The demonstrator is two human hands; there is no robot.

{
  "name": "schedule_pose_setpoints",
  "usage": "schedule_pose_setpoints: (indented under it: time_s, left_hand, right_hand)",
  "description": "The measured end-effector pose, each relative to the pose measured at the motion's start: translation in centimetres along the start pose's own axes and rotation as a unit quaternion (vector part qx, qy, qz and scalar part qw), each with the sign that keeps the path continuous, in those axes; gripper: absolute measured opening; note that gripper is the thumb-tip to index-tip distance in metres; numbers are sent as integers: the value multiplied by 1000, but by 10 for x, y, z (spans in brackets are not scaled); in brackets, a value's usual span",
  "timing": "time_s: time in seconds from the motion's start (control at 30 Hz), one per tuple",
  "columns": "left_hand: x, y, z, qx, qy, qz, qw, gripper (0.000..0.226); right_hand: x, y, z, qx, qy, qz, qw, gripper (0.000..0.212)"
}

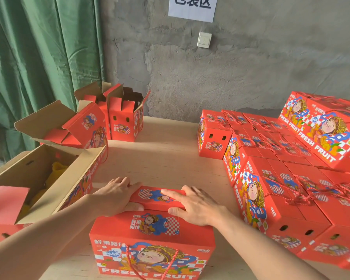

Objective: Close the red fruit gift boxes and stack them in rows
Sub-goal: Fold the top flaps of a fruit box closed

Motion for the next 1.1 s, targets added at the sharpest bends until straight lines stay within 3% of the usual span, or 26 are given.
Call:
schedule_pose_setpoints:
  time_s: [0.2,0.37,0.5,0.63,0.93,1.1]
  left_hand:
    - [5,2,0,-7,1,12,1000,103]
    - [4,0,0,-16,-5,15,1000,105]
    - [1,-1,-1,-21,-11,7,1000,113]
    - [0,-1,-2,-14,-2,7,1000,106]
    - [1,0,-1,-36,12,4,999,119]
    - [-2,-1,-5,-35,-3,34,999,112]
  right_hand:
    - [1,3,-6,18,11,-12,1000,50]
    - [4,4,-8,37,15,-9,999,67]
    - [4,5,-9,43,7,-11,999,68]
    - [3,4,-5,44,0,-1,999,44]
    - [1,6,-10,72,-10,0,997,46]
    - [-1,4,-8,75,-7,7,997,45]
Point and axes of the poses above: each hand's wrist, its own y-axis away from the middle knuckle, its own x-axis out of the back of the hand, z = x × y, the point moved 9 cm from there along -y, towards the middle knuckle, and after that the axes turned 5 degrees about -x, right-handed, at the moved point
